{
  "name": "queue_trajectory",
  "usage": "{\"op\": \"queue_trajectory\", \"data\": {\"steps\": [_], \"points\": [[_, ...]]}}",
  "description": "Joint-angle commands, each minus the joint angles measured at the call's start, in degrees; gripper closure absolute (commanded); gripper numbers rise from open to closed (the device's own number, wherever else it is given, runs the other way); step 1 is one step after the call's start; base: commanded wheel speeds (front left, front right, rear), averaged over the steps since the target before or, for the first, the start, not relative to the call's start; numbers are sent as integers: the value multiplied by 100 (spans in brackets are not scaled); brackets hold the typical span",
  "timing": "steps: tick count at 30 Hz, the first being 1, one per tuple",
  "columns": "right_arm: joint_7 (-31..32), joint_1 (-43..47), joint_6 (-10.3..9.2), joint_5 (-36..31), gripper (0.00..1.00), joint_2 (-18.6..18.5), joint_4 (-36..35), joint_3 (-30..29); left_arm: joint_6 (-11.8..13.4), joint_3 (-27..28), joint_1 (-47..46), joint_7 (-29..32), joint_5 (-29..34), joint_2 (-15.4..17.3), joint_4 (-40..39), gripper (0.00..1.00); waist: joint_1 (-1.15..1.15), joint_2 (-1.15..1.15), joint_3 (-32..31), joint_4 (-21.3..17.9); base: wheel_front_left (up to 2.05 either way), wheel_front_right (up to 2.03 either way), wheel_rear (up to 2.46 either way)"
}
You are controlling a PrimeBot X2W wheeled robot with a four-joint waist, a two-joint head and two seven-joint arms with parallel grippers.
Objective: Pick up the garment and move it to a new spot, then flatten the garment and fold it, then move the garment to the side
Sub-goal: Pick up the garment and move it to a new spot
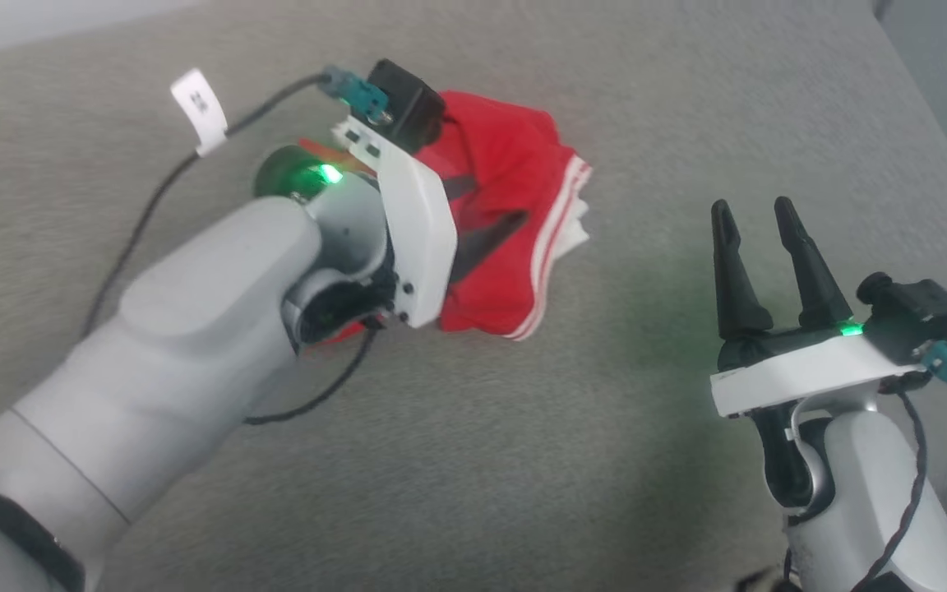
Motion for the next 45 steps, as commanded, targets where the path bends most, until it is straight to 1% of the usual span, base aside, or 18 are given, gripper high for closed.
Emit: {"op": "queue_trajectory", "data": {"steps": [1, 6, 9, 12, 15, 19, 22, 24, 27, 31, 35, 38, 39, 41, 44, 45], "points": [[-15, 52, 0, -132, 0, 3, 58, -7, 9, -4, 147, -265, -69, 53, -110, 0, 0, 0, -437, 473, 0, 0, 0], [-16, 188, 0, -609, 0, 1, 198, -109, 9, 55, 625, -1239, -343, 168, -258, 0, 0, 0, -831, 999, 0, 0, 0], [-16, 299, 0, -861, 0, 3, 287, -165, 9, 106, 1102, -1808, -552, 261, -106, 0, 0, 0, -1015, 1299, 0, 0, 0], [-16, 378, 0, -1081, 0, -19, 384, -231, 9, 70, 1513, -2325, -595, 358, 147, 0, 0, 0, -1128, 1602, 0, 0, 0], [-16, 495, 0, -1189, 0, -133, 458, -270, 9, 113, 1931, -2835, -764, 299, 416, 0, 0, 0, -1245, 1898, 0, 0, 0], [-16, 635, 0, -1253, 0, -302, 545, -300, 9, 232, 2359, -3237, -850, 321, 713, 0, 0, 0, -1404, 2224, 0, 0, 0], [-15, 782, 0, -1238, 0, -419, 589, -370, 9, 561, 2715, -3337, -901, 352, 890, 0, 0, 0, -1547, 2391, 0, 0, 0], [-16, 892, 0, -1216, 0, -492, 602, -434, 9, 998, 2923, -3343, -601, 382, 926, 0, 0, 0, -1656, 2478, 0, 0, 0], [-16, 1084, 0, -1210, 0, -606, 593, -559, 9, 1789, 3472, -3347, -93, 355, 913, 0, 0, 0, -1806, 2564, 0, 0, 0], [-16, 1347, 0, -1207, 0, -714, 546, -785, 9, 2942, 4192, -3349, 918, 307, 686, 0, 0, 0, -1983, 2612, 0, 0, 0], [-16, 1531, 0, -1196, 0, -737, 450, -976, 106, 4024, 4980, -3350, 1999, 159, 224, 0, 0, 0, -2083, 2589, 0, 0, 0], [-16, 1620, 0, -1197, 0, -744, 369, -1059, 180, 4644, 5522, -3350, 2847, 14, -242, 0, 0, 0, -2147, 2543, 0, 0, 0], [-16, 1620, 0, -1197, 0, -744, 369, -1059, 180, 4644, 5522, -3350, 2847, 14, -242, 0, 0, 0, -2147, 2543, 0, 0, 0], [-16, 1656, 0, -1174, 0, -729, 317, -1087, 219, 5023, 5842, -3350, 3342, -92, -562, 0, 0, 0, -2181, 2507, 0, 0, 0], [-16, 1661, 0, -1143, 0, -689, 192, -1125, 214, 5478, 6248, -3351, 3983, -280, -968, 0, 0, 0, -2216, 2442, 0, 0, 0], [-15, 1663, 0, -1134, 0, -667, 156, -1128, 213, 5640, 6348, -3351, 4089, -381, -1096, 0, 0, 0, -2236, 2420, 0, 0, 0]]}}
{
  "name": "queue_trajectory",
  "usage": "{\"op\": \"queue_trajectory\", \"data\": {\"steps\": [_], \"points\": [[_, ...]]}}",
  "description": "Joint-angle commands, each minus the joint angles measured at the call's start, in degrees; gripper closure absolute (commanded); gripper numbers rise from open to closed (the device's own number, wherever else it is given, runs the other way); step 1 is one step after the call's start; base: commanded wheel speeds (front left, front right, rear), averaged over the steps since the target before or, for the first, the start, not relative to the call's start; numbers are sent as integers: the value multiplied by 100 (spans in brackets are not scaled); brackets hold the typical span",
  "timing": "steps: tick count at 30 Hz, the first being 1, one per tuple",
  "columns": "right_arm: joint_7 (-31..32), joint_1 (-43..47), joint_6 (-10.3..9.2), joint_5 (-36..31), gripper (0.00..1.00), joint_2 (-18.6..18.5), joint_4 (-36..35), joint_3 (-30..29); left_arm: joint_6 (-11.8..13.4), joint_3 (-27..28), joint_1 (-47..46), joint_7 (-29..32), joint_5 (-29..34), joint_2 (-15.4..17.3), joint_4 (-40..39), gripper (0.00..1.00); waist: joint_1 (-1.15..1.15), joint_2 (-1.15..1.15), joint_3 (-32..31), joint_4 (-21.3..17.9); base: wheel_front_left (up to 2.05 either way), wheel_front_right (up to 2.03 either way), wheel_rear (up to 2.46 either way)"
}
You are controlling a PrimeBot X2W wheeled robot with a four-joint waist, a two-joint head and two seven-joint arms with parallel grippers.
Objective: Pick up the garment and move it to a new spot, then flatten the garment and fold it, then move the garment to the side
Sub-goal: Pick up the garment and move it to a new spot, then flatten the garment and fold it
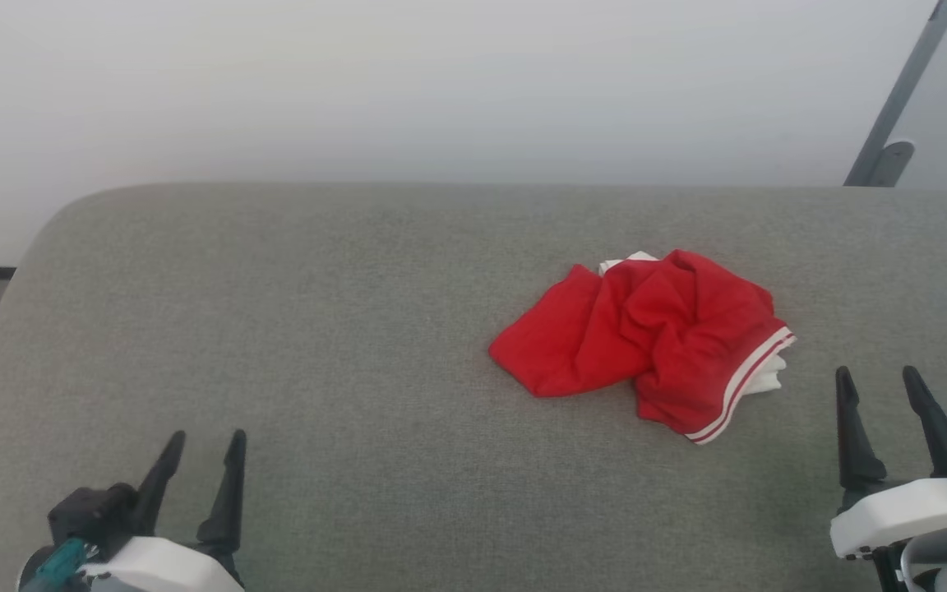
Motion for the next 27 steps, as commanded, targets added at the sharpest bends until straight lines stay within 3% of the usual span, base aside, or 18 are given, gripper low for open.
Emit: {"op": "queue_trajectory", "data": {"steps": [1, 6, 11, 27], "points": [[-16, 27, 0, 14, 0, 40, -45, 4, 0, 141, 93, -26, 92, -95, -125, 0, 0, 0, -33, -37, 0, 0, 0], [-15, 52, 0, 37, 0, 71, -162, 29, -71, 733, 422, -27, 745, -402, -736, 0, 0, 0, -44, -132, 0, 0, 0], [-15, 84, 0, 25, 0, 107, -159, 48, -134, 897, 616, -27, 1178, -618, -836, 0, 0, 0, -29, -193, 0, 0, 0], [70, -107, 0, 26, 0, 4, -94, 134, -195, 1073, 520, -27, 1423, -928, -925, 0, 0, 0, 224, -141, 0, 0, 0]]}}
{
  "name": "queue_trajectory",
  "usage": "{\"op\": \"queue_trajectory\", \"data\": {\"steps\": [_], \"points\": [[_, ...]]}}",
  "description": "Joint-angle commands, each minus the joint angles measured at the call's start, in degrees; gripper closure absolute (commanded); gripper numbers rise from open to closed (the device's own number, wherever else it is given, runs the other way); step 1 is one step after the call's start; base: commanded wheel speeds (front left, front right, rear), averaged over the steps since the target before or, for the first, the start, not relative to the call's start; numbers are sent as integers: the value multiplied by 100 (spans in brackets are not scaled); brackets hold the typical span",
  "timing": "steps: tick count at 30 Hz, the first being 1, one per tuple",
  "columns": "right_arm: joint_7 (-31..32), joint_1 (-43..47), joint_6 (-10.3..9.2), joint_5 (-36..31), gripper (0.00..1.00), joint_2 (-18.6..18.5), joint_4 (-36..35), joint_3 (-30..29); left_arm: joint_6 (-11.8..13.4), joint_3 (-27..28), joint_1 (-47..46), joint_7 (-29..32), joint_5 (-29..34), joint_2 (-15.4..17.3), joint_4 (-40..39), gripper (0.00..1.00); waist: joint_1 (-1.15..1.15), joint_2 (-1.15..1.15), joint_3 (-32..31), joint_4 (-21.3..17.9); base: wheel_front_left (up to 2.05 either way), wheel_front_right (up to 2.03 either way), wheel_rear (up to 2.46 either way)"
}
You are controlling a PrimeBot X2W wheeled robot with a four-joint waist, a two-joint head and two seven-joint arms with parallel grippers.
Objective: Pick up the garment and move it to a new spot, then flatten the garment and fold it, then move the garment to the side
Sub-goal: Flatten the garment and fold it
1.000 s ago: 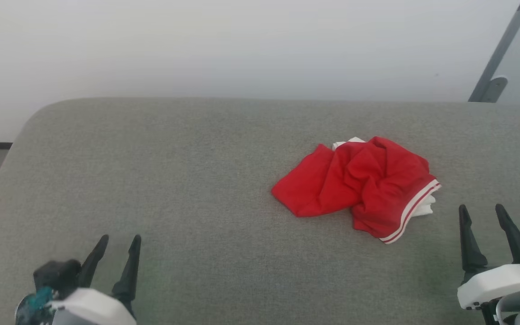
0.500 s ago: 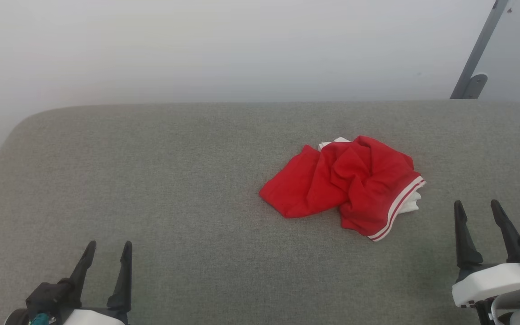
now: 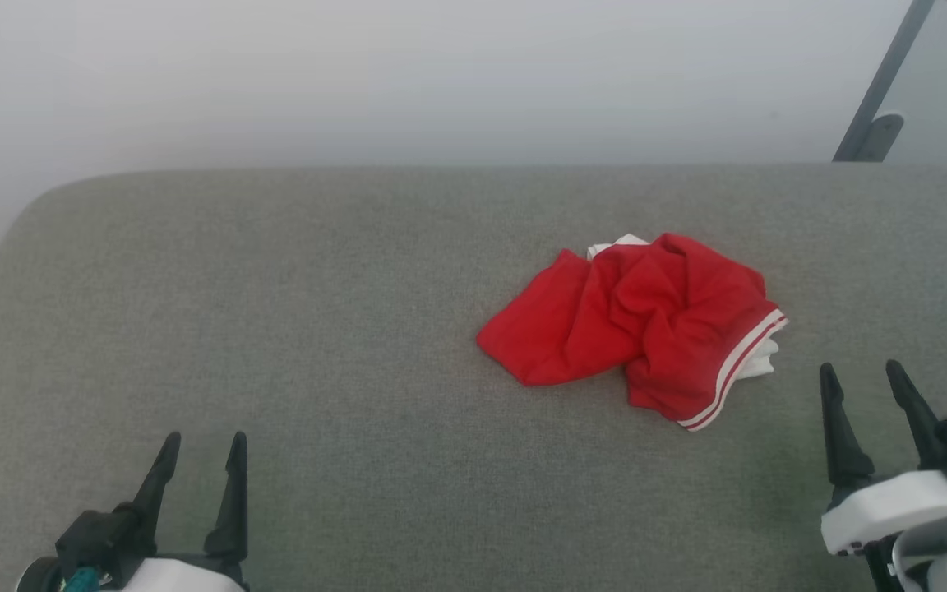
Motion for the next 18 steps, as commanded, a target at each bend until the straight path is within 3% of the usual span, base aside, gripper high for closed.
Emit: {"op": "queue_trajectory", "data": {"steps": [1, 3, 9, 18], "points": [[74, -128, 0, 14, 0, -77, 1, 42, -16, -3, -95, -27, 14, -34, -20, 0, 0, 0, 93, 25, 0, 0, 0], [313, -247, 0, 35, 0, -207, 34, 195, -16, 5, -149, -27, 21, -77, -42, 0, 0, 0, 228, 38, 0, 0, 0], [2665, -836, -1, 677, 0, -1207, 101, 1253, -17, -48, -415, -27, -13, -222, -1, 0, 0, 0, 725, 77, 0, 0, 0], [5216, -1544, -1, 1704, 0, -1928, -359, 1471, -17, -205, -796, -27, -58, -385, 67, 0, 0, 0, 1276, 182, 0, 0, 0]]}}
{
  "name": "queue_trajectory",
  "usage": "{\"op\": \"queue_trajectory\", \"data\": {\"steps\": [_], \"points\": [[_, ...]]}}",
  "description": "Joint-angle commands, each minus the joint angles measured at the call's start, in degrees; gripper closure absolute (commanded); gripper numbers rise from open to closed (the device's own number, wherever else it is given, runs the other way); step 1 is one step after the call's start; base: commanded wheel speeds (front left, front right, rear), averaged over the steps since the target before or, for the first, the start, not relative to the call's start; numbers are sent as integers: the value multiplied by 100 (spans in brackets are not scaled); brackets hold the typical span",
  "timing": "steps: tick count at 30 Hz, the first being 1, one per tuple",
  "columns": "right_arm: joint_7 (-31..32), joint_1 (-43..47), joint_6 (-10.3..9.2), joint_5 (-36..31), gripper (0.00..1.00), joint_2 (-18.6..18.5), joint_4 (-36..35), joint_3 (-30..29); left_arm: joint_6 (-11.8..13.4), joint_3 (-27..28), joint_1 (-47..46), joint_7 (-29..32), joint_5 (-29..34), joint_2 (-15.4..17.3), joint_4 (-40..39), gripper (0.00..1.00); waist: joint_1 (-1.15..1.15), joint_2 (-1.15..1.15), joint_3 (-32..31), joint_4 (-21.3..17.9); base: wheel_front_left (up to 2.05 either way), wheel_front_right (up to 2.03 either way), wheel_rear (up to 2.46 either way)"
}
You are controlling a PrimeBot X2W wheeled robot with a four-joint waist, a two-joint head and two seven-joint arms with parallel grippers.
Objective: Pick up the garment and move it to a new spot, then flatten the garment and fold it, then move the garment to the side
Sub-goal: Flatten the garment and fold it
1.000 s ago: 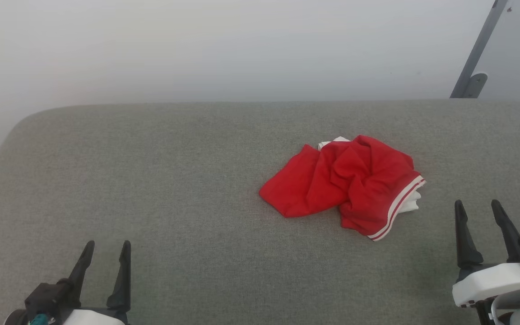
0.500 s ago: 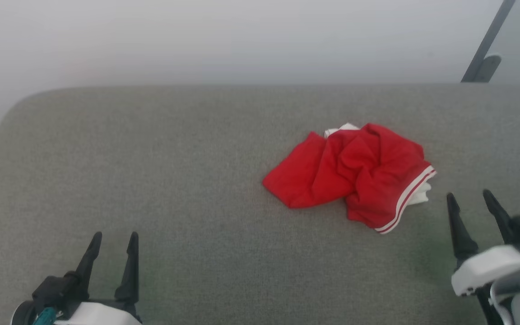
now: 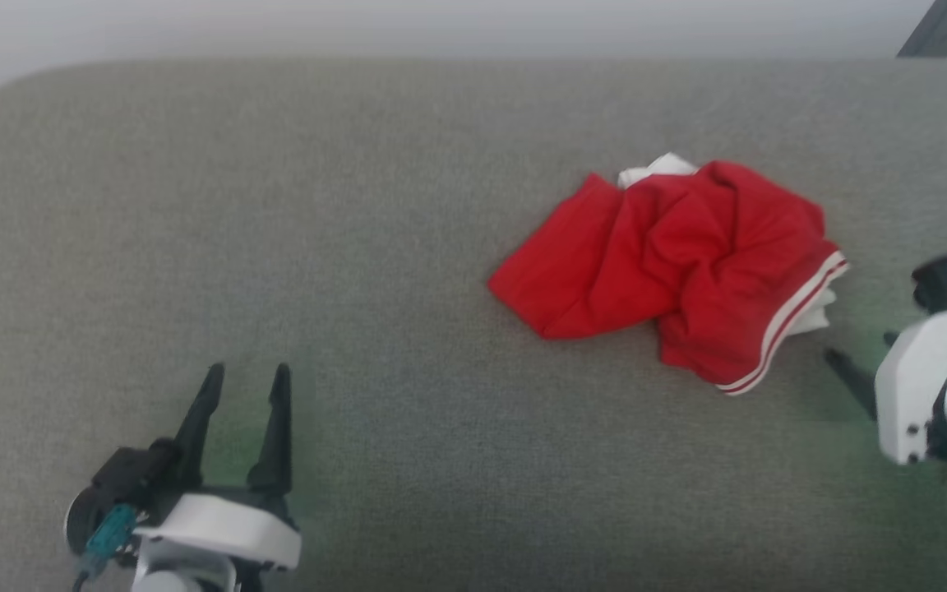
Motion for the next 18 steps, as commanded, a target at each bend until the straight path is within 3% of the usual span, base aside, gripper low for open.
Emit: {"op": "queue_trajectory", "data": {"steps": [1, 8, 18], "points": [[181, -152, -2, 44, 0, -25, -78, -12, -16, -34, -139, -27, -24, -8, 21, 0, 0, 0, 203, 76, 0, 0, 0], [793, -397, -2, 47, 0, -40, -251, -33, -16, -180, -360, -27, -88, -97, 86, 0, 0, 0, 474, 193, 0, 0, 0], [979, -523, -2, 61, 0, 81, -460, -131, -17, -325, -521, -27, -174, -152, 172, 0, 0, 0, 658, 203, 0, 0, 0]]}}
